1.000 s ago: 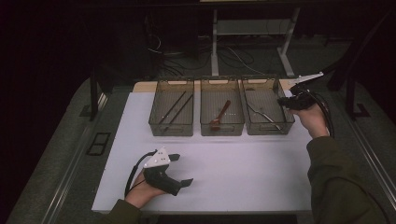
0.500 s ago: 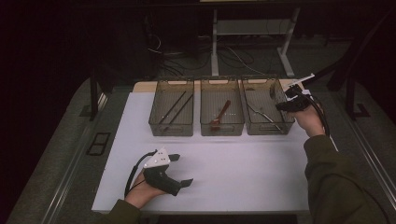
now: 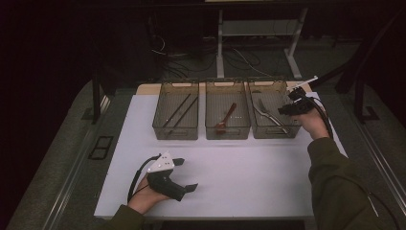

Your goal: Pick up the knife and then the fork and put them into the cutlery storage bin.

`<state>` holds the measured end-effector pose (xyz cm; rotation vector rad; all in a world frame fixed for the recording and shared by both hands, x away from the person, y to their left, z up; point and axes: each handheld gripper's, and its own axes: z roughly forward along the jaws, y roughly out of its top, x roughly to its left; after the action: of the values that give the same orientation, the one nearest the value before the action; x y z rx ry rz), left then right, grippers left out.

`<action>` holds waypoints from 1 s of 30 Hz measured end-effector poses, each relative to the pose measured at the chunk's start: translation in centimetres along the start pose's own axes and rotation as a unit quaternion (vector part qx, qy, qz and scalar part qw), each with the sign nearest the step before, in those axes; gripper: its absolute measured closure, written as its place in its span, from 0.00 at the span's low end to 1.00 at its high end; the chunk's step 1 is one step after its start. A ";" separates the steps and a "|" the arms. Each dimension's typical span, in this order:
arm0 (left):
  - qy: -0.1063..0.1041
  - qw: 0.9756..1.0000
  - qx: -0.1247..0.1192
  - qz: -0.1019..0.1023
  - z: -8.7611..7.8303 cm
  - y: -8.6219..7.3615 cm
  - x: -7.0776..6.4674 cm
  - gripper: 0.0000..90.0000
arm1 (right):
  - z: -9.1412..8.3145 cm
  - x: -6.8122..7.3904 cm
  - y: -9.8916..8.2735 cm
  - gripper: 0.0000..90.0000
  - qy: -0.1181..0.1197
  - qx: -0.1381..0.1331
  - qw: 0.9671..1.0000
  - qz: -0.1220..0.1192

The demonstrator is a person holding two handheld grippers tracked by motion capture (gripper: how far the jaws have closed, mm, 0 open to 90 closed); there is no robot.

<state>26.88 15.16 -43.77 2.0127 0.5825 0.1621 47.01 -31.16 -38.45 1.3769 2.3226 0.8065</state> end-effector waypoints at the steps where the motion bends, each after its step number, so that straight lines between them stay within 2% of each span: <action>1: 0.000 1.000 0.001 0.001 0.0 0.0 0.0 0.00 | -0.1 0.0 0.0 0.70 0.002 -0.005 1.000 0.004; 6: 0.002 1.000 0.000 0.001 0.0 0.0 0.1 0.00 | -0.8 0.0 0.0 0.56 0.004 -0.030 0.999 0.016; 10: 0.002 1.000 0.001 0.002 0.0 0.1 0.2 0.00 | -1.8 0.0 -0.1 0.47 0.019 -0.057 0.998 0.034; 14: 0.000 1.000 0.000 0.002 0.1 0.2 0.2 0.00 | -2.7 0.7 -0.1 0.42 0.019 -0.070 0.997 0.023; 17: 0.000 1.000 0.001 0.003 0.2 0.2 0.3 0.00 | -3.3 1.2 -0.2 0.38 0.017 -0.090 0.995 0.026; 19: 0.001 1.000 0.002 0.005 0.1 0.1 0.4 0.00 | -3.6 1.4 -0.5 0.35 0.028 -0.107 0.993 0.031; 23: 0.003 1.000 -0.003 0.001 0.0 0.1 0.7 0.00 | -4.0 2.1 -1.1 0.31 0.036 -0.125 0.991 0.031; 30: 0.004 1.000 -0.003 0.002 -0.1 0.1 1.0 0.00 | -4.7 3.7 -2.0 0.27 0.048 -0.143 0.988 0.014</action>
<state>27.72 15.68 -43.73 2.0082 0.5814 0.1743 41.34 -30.08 -35.92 1.2715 2.1544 1.1864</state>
